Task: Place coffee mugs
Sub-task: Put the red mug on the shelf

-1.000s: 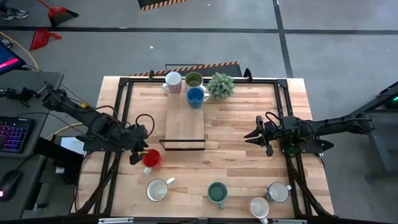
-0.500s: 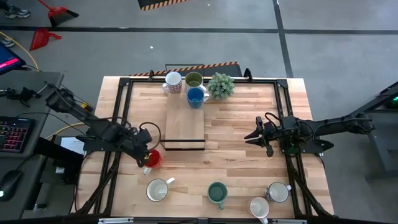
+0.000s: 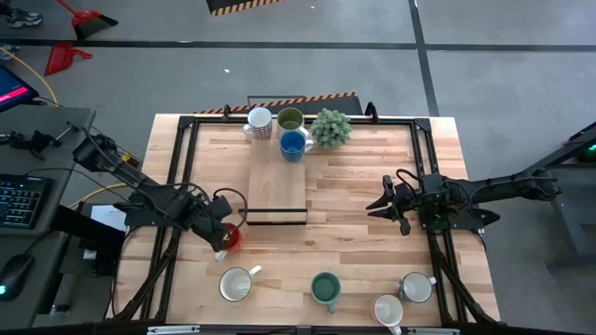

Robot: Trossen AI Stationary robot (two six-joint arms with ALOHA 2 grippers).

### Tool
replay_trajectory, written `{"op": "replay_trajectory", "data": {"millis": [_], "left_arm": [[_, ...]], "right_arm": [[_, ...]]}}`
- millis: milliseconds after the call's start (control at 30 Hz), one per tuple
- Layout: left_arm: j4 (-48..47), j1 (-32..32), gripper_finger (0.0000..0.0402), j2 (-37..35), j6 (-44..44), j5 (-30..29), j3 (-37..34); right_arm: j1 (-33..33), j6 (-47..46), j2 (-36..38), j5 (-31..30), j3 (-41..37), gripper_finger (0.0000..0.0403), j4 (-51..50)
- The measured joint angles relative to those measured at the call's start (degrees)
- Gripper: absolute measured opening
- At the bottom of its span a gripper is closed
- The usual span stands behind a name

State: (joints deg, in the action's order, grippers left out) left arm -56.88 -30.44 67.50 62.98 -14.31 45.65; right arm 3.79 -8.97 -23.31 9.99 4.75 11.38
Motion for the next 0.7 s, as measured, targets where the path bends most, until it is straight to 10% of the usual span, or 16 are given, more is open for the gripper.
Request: {"op": "replay_trajectory", "data": {"millis": [700], "left_arm": [[1.46,0.04,0.0158,4.89,8.72,-0.98,0.0]], "right_arm": [[0.0,0.42,0.0,0.27,0.0,0.0066,-1.87]]}}
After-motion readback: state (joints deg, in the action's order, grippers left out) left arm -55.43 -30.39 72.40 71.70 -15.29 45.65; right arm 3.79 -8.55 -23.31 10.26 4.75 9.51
